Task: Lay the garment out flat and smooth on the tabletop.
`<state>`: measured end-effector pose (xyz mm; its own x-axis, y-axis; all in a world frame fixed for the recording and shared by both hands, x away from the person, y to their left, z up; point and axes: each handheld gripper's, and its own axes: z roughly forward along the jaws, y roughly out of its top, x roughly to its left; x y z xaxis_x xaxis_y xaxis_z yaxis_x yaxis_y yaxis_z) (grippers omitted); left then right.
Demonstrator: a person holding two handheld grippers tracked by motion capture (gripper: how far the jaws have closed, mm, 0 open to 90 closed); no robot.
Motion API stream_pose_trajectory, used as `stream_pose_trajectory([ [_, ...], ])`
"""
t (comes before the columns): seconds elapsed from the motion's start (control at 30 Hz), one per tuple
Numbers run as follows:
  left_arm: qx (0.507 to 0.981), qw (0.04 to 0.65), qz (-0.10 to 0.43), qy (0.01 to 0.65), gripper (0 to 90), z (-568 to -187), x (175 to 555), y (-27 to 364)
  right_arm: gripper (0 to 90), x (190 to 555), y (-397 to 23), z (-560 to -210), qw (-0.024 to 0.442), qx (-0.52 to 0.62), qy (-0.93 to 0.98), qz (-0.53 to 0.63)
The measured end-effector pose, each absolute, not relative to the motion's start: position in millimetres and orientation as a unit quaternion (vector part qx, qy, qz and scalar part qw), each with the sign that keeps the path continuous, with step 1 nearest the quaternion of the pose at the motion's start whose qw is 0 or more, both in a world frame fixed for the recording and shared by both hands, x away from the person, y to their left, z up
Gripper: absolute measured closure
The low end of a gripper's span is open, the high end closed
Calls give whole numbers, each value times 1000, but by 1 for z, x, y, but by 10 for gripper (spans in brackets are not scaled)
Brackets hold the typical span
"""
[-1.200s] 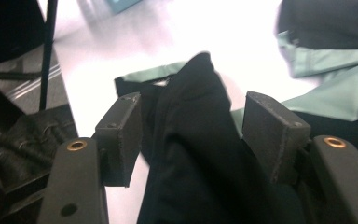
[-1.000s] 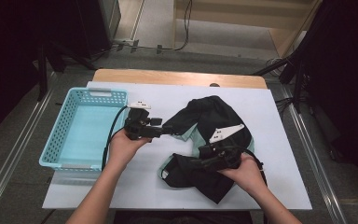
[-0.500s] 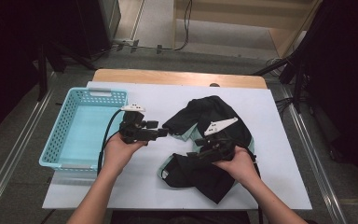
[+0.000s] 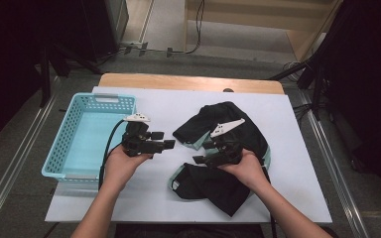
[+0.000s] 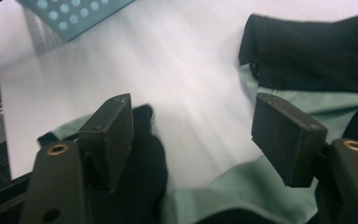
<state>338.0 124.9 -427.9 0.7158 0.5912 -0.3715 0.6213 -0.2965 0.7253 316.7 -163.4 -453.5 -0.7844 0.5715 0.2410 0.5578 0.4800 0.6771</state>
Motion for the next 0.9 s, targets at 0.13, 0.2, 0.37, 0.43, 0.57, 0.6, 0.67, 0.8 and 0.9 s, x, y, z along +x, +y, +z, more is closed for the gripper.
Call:
stream_pose_trajectory([
  [0.13, 807, 454, -12, 378, 362, -428, 339, 127, 295, 323, -161, -455, 9, 333, 860, 386],
  [0.2, 808, 452, -11, 377, 362, -428, 339, 126, 296, 326, -161, -456, 10, 336, 861, 382],
  [0.37, 813, 445, -9, 374, 362, -430, 339, 124, 303, 341, -159, -455, 9, 351, 854, 384],
  [0.43, 816, 444, -5, 369, 362, -430, 338, 124, 304, 346, -157, -454, 12, 352, 853, 384],
  [0.57, 814, 448, -6, 369, 362, -429, 337, 124, 304, 353, -155, -453, 20, 356, 851, 385],
  [0.6, 813, 450, -7, 370, 362, -429, 337, 125, 304, 357, -154, -455, 24, 357, 850, 387],
  [0.67, 813, 450, -5, 371, 362, -429, 337, 125, 311, 361, -153, -457, 25, 361, 849, 385],
  [0.8, 813, 451, -4, 368, 362, -428, 337, 125, 319, 368, -150, -461, 29, 363, 850, 382],
  [0.9, 814, 452, -2, 364, 362, -428, 337, 125, 319, 371, -150, -464, 34, 361, 850, 384],
])
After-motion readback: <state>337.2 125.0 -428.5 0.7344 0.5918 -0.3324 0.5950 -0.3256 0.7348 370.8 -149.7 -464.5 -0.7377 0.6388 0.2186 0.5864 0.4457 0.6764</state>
